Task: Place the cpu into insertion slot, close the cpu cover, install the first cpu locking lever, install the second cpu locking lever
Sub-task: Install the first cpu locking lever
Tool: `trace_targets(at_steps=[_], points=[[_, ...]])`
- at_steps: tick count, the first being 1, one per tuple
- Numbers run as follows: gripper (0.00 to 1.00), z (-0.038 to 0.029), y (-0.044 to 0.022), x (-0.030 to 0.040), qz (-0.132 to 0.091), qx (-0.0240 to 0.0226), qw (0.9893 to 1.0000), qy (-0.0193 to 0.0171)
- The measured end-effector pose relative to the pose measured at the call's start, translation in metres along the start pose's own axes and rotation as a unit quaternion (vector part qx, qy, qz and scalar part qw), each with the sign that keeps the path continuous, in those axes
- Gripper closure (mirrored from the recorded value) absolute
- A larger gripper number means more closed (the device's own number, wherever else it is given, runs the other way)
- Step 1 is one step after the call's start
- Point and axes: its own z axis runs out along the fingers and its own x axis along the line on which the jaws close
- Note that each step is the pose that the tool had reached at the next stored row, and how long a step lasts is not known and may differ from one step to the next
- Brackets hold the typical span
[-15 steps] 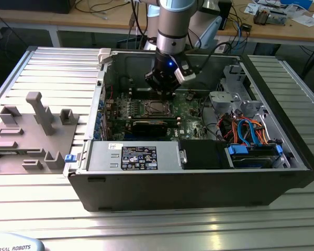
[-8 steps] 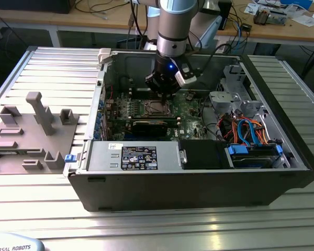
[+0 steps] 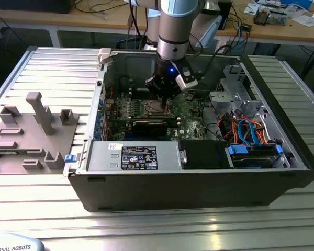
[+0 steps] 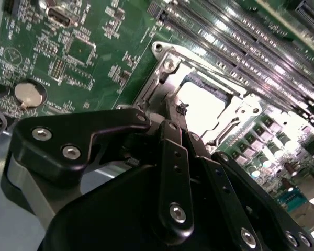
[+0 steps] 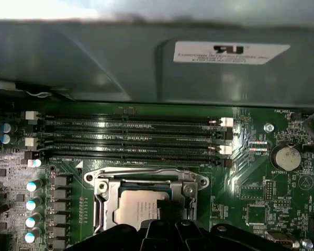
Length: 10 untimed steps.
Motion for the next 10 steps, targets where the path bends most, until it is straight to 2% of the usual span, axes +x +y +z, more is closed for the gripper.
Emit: trace_targets(at_steps=[5, 10], points=[[0.89, -0.0107, -0.0009, 0.0002, 0.000, 0.0005, 1.0000, 0.0000], [0.89, -0.0252, -0.0010, 0.0005, 0.000, 0.0004, 1.0000, -0.0001]])
